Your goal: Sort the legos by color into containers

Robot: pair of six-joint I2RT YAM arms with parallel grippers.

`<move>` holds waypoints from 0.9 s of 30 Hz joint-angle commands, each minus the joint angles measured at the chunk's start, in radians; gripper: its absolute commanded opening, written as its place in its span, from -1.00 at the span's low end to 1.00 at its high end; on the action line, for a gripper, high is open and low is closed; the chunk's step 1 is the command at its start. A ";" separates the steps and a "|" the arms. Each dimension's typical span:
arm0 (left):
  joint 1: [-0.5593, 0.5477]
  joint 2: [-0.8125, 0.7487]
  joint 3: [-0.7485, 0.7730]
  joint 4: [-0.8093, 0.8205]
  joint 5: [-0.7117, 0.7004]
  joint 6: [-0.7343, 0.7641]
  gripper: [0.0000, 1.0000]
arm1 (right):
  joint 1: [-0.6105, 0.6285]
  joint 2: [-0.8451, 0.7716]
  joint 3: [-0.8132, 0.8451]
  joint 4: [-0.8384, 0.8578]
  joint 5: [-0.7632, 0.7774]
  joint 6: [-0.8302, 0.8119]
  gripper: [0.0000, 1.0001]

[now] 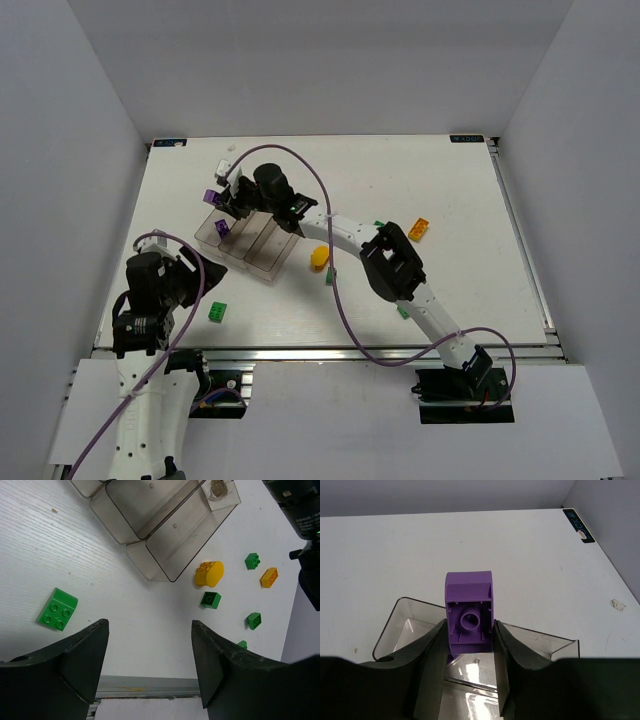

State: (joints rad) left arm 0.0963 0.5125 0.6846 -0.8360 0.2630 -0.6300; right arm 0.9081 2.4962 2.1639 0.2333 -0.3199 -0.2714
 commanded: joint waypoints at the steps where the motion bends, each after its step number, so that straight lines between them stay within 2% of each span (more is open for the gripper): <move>1: 0.005 -0.002 0.049 -0.023 0.013 -0.007 0.53 | -0.008 0.024 0.040 0.101 0.038 -0.018 -0.73; 8: 0.005 -0.002 0.079 -0.052 0.008 -0.004 0.54 | -0.005 0.050 0.024 0.119 0.031 -0.034 -0.49; 15: 0.005 0.014 0.112 -0.080 0.001 0.006 0.56 | 0.000 0.075 0.037 0.138 0.048 -0.037 0.06; 18: 0.005 0.011 0.115 -0.083 -0.002 0.007 0.56 | -0.002 0.059 0.022 0.138 0.051 -0.029 0.22; 23: 0.005 0.003 0.092 -0.077 -0.001 0.006 0.56 | -0.014 -0.025 -0.047 0.136 0.084 0.014 0.23; 26: 0.005 0.015 0.076 -0.071 0.007 0.003 0.44 | -0.040 -0.135 -0.114 0.109 0.105 0.070 0.01; 27: 0.005 0.020 0.072 -0.071 0.010 -0.003 0.26 | -0.052 -0.211 -0.133 0.086 0.105 0.077 -0.04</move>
State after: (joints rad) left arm 0.0963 0.5224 0.7658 -0.9123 0.2661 -0.6331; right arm 0.8936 2.4985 2.0617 0.3016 -0.2485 -0.2535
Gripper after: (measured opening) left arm 0.663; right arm 0.502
